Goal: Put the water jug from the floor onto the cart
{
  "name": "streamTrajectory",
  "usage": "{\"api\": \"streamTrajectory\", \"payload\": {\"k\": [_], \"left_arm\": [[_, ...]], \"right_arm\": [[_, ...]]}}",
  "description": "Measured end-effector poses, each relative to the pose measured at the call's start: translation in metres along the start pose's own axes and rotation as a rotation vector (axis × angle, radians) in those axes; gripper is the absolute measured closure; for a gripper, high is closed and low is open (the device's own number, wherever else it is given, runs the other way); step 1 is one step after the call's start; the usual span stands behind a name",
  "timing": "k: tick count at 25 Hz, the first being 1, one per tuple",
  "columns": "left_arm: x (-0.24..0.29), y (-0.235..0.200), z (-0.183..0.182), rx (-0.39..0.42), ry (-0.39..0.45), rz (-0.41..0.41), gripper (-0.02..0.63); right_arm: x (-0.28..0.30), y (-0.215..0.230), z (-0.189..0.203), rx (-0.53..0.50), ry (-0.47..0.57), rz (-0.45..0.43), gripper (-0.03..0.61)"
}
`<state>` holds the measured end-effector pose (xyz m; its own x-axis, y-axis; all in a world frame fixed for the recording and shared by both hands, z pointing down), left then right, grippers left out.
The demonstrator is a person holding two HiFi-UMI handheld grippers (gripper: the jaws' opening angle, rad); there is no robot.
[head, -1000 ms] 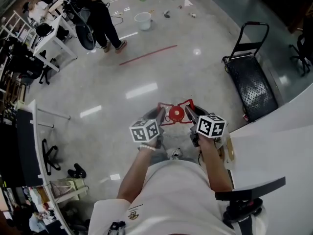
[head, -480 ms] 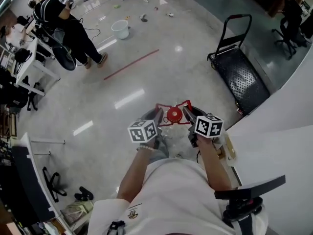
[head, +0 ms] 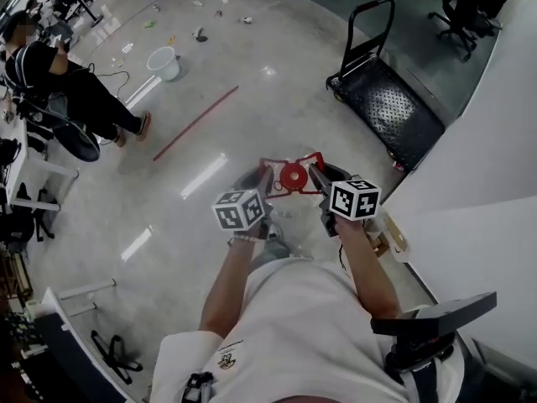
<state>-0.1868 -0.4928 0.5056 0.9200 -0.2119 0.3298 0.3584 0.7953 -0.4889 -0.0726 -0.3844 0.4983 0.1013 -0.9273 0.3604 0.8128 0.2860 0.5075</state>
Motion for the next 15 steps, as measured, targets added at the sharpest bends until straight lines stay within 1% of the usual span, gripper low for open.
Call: {"api": "streamTrajectory", "payload": {"k": [3,7,15], "left_arm": [[0.021,-0.006,-0.013,0.003,-0.016,0.04,0.551],[0.045,-0.011,-0.02,0.005,-0.058,0.092,0.55],[0.075,-0.027,-0.024,0.019,-0.13,0.169,0.55]], "right_arm": [[0.013,0.007,-0.011,0.016,0.021,0.031,0.509],[0.023,0.02,-0.02,0.075,0.049,0.074,0.509],[0.041,0.031,-0.018,0.115,0.073,0.16,0.508]]}}
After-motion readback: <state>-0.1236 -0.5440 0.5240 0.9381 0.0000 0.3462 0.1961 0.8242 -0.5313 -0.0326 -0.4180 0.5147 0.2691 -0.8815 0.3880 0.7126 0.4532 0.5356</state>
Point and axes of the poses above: the fingertips, and each gripper's own axes: x forward along the fingers, y to its right, z out of its underside, the point moved 3 cm from there along -x, backward along the fingers, and after that the axes turned 6 degrees about y, right-handed, at the moved point
